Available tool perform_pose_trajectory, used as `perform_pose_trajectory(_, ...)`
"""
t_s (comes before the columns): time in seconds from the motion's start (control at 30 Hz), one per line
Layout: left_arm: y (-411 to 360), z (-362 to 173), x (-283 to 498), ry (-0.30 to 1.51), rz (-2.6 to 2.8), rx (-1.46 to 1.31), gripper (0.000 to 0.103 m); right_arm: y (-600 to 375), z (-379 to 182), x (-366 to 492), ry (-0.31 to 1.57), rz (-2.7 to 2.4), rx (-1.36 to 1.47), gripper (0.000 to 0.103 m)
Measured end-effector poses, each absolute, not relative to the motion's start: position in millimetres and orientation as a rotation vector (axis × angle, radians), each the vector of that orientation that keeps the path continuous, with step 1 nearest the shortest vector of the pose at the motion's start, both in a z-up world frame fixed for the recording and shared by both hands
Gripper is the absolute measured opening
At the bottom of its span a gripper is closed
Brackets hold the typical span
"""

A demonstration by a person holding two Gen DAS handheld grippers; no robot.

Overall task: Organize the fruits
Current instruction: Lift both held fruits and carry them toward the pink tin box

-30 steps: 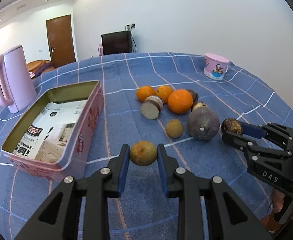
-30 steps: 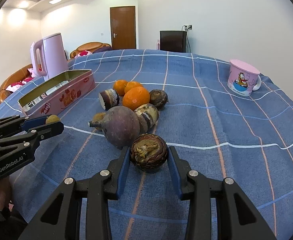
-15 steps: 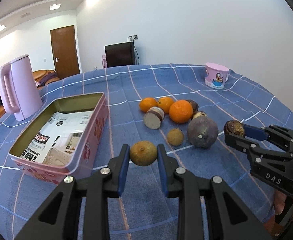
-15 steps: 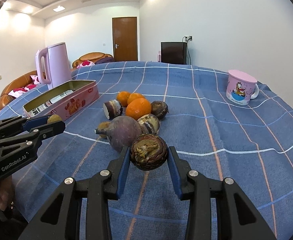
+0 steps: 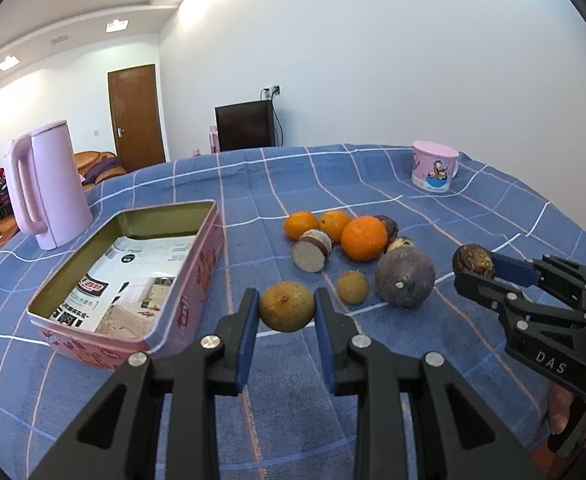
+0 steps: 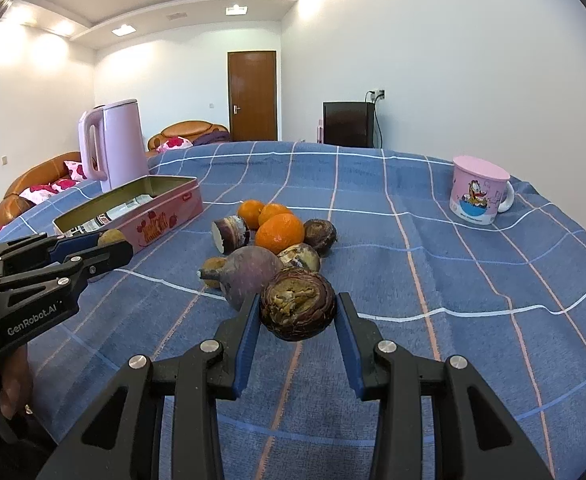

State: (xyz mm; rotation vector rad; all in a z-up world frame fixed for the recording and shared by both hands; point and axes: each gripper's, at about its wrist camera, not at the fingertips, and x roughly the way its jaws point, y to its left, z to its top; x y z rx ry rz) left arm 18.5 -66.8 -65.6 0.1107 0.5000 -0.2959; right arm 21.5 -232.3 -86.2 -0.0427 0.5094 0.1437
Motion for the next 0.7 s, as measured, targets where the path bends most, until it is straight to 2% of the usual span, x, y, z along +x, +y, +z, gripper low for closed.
perform_pose_trajectory(0.7, -60.9, -58.2, 11.3, 0.409, -0.272, 0.094, 0.029, -229.1, -82.5, 7.8, 0.414, 0.151, -0.070, 0.039)
